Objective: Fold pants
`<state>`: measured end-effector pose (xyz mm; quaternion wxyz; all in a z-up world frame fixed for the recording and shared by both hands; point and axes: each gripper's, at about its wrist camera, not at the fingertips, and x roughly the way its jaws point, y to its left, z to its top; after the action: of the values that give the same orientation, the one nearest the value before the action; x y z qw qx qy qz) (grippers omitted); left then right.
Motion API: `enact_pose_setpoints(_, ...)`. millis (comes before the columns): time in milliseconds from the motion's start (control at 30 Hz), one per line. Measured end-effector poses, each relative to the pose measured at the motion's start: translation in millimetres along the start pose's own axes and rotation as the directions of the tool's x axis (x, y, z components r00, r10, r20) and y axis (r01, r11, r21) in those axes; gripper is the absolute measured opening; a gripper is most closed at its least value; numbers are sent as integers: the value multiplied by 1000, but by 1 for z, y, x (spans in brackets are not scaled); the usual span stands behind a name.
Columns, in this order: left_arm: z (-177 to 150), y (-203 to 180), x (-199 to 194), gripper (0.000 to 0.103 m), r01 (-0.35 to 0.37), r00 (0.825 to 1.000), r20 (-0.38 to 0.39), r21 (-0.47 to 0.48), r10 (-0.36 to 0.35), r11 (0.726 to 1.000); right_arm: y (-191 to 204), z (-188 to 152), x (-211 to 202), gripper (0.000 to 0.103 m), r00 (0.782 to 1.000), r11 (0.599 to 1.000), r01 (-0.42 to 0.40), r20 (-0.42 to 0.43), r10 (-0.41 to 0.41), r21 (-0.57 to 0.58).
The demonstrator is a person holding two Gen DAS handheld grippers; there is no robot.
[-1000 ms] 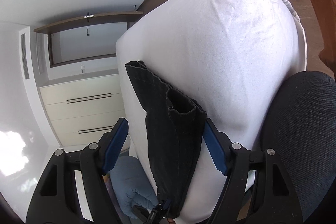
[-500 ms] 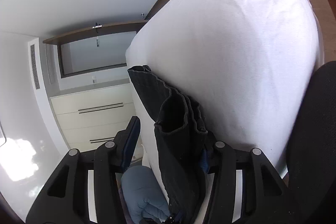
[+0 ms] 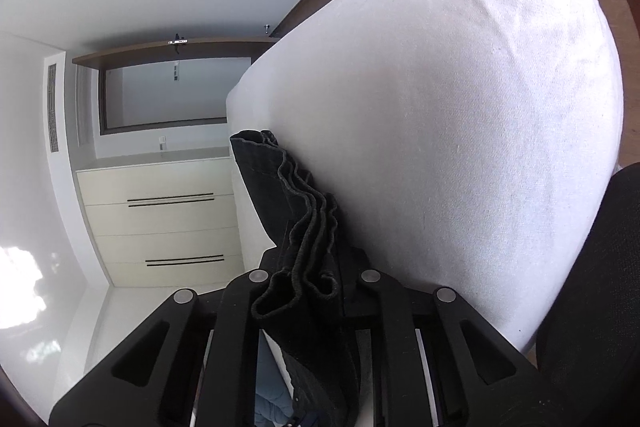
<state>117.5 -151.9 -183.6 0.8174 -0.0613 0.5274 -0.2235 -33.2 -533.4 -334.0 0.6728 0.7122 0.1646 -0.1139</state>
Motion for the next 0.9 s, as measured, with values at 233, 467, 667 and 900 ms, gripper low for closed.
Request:
enact_pose_setpoints(233, 11, -27, 23, 92, 48, 999, -27, 35, -47, 998, 20, 4, 1, 11, 997, 995, 78, 27, -76, -69)
enact_pose_setpoints(467, 8, -15, 36, 92, 93, 995, -40, 0, -93, 996, 44, 6, 5, 11, 989, 981, 144, 57, -138, -132)
enact_pose_setpoints(667, 8, -1, 34, 92, 154, 988, -22, -43, -155, 987, 115, -24, 8, 11, 970, 897, 243, 108, -218, -370)
enact_pose_setpoints(900, 14, 10, 26, 93, 214, 976, 3, -160, -217, 964, 197, -196, 97, 11, 889, 225, 266, 149, -432, -937)
